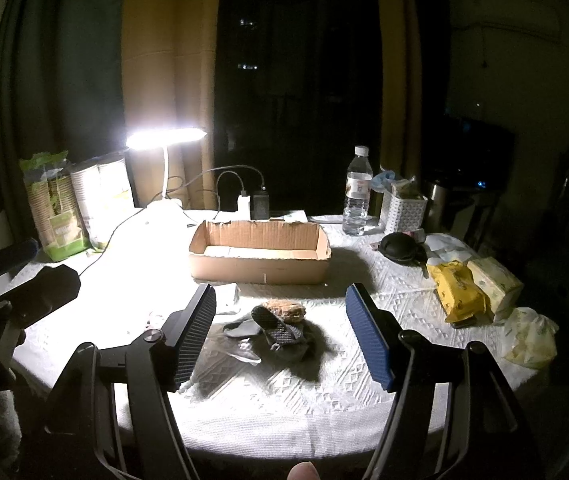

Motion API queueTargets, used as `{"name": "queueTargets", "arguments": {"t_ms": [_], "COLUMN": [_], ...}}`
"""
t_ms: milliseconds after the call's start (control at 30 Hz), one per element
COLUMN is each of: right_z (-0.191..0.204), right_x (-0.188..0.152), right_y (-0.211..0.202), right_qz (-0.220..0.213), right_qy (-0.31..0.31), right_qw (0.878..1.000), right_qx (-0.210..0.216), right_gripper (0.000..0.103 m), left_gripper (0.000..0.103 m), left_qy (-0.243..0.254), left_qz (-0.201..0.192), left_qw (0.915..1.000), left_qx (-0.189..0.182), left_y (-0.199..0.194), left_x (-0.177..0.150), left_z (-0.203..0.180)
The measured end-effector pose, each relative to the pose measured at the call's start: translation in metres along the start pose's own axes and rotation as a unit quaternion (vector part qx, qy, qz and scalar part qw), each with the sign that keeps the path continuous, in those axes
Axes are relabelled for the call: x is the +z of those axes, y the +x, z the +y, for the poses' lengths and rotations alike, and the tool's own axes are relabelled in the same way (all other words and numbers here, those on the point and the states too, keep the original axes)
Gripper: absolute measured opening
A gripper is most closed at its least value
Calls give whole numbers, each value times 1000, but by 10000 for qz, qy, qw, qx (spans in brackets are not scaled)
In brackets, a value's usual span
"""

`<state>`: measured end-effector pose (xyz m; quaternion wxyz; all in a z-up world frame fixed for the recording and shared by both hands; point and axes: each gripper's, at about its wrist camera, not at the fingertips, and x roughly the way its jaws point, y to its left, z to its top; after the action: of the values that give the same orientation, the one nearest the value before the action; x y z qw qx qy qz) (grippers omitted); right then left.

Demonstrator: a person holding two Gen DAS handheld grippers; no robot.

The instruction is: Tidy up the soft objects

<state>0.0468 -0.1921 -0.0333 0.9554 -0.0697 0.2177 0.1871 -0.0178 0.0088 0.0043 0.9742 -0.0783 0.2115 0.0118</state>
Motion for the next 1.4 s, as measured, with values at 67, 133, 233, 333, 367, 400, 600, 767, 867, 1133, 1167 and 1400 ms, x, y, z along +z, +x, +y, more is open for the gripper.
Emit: {"name": "queueTargets", "arguments": {"t_ms": [67, 133, 233, 333, 367, 400, 600, 767, 867, 1133, 1167, 1400], "right_z": [1, 0, 1, 0, 0, 0, 0, 1, 0, -5, -6, -10], "right_x": [0, 0, 0, -1, 0, -1, 1, 2, 2, -8, -10, -31], "right_y": [0, 0, 0, 1, 1, 1, 2, 3, 5, 29, 34, 71], "right_qz": [-3, 1, 6, 3, 6, 12, 28, 24, 48, 324, 387, 778], "right_qy": [7, -1, -9, -5, 0, -2, -3, -2, -2, 57, 66, 29], "right_qw": [10000, 10000, 10000, 10000, 10000, 10000, 10000, 10000, 10000, 9995, 9992, 9970], "right_qx": [-13, -6, -6, -4, 1, -1, 4, 6, 12, -7, -8, 26], "right_gripper": [70, 70, 70, 70, 70, 70, 70, 70, 70, 70, 71, 71], "left_gripper": [102, 102, 102, 102, 102, 102, 102, 102, 102, 102, 102, 102], "left_qy": [1, 2, 2, -1, 4, 2, -1, -5, -18, -102, -110, -181], "left_qz": [9, 5, 3, 4, 5, 6, 8, 16, 44, 426, 500, 1114], "left_qw": [10000, 10000, 10000, 10000, 10000, 10000, 10000, 10000, 10000, 9989, 9985, 9933], "left_qx": [0, -2, -3, 0, 0, 3, 9, 15, 38, 150, 169, 241], "left_y": [1, 1, 0, 0, 0, 0, 1, 2, 4, 30, 35, 75], "left_x": [1, 1, 0, 0, 0, 0, 4, 5, 3, -12, -16, -50], "left_z": [-1, -1, -1, -1, -1, -1, 0, 1, 3, 13, 15, 29]}}
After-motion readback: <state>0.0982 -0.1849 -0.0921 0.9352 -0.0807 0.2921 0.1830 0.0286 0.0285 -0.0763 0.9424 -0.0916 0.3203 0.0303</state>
